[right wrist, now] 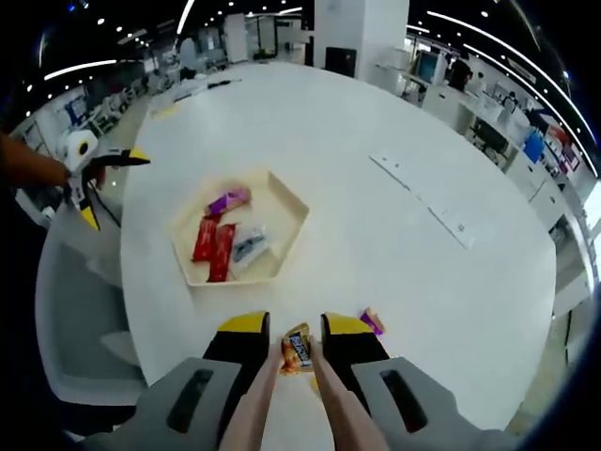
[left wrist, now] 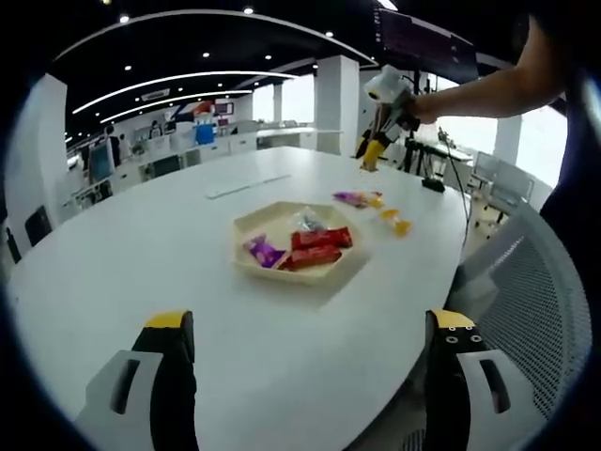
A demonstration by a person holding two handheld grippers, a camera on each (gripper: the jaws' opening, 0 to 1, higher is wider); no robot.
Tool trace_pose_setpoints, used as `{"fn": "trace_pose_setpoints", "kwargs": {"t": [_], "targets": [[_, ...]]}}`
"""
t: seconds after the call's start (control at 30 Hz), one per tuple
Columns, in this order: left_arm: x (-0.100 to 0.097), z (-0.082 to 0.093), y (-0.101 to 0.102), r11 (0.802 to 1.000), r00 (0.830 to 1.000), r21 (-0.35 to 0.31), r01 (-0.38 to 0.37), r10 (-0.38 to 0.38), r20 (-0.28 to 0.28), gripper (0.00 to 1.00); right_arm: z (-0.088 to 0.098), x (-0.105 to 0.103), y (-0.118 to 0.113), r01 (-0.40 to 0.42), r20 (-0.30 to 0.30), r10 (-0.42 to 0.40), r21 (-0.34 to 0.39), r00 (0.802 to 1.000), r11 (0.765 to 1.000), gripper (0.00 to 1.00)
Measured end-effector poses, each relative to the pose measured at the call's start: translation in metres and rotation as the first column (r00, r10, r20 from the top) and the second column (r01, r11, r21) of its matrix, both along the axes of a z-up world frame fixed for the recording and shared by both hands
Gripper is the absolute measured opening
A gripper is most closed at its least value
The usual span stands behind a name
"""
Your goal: Place the target food into the container with the food tongs after gripping and lifting it, then release it inside without dropping or visibly crushing the food.
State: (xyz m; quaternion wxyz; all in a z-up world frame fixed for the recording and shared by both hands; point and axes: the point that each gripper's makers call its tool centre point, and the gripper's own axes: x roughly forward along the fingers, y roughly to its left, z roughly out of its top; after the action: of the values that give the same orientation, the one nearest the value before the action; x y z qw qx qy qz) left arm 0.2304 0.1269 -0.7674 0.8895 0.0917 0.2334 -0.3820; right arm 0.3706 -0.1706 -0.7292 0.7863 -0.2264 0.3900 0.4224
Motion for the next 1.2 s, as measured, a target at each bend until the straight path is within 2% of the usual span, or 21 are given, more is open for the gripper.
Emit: {"fn": "trace_pose_setpoints", "kwargs": {"t": [0.07, 0.5, 0.73, 1.2], "targets": [[-0.001, -0.002, 0.000, 1.000, 1.000, 0.000, 0.001, -0.001, -0.012, 1.00, 0.000, -0.001, -0.003, 0.002, 0.004, -0.002, -0.010, 1.000, 1.000, 0.21], [0.001, 0.003, 0.003, 1.000, 1.000, -0.001, -0.006, 0.006, 0.010, 1.00, 0.007, -0.002, -0.008, 0.045, 0.011, -0.045, -0.017, 0.999, 0.999, 0.20], [0.000, 0.003, 0.001, 1.000, 1.000, 0.006, 0.004, -0.005, 0.018, 1.00, 0.012, 0.000, 0.005, 0.053, 0.017, -0.053, 0.008, 0.998, 0.999, 0.20], [0.000, 0.005, -0.001, 1.000, 1.000, -0.005, 0.002, -0.002, 0.022, 1.00, 0.018, 0.004, 0.037, 0.009, 0.032, -0.010, 0.017, 0.999, 1.000, 0.20]]}}
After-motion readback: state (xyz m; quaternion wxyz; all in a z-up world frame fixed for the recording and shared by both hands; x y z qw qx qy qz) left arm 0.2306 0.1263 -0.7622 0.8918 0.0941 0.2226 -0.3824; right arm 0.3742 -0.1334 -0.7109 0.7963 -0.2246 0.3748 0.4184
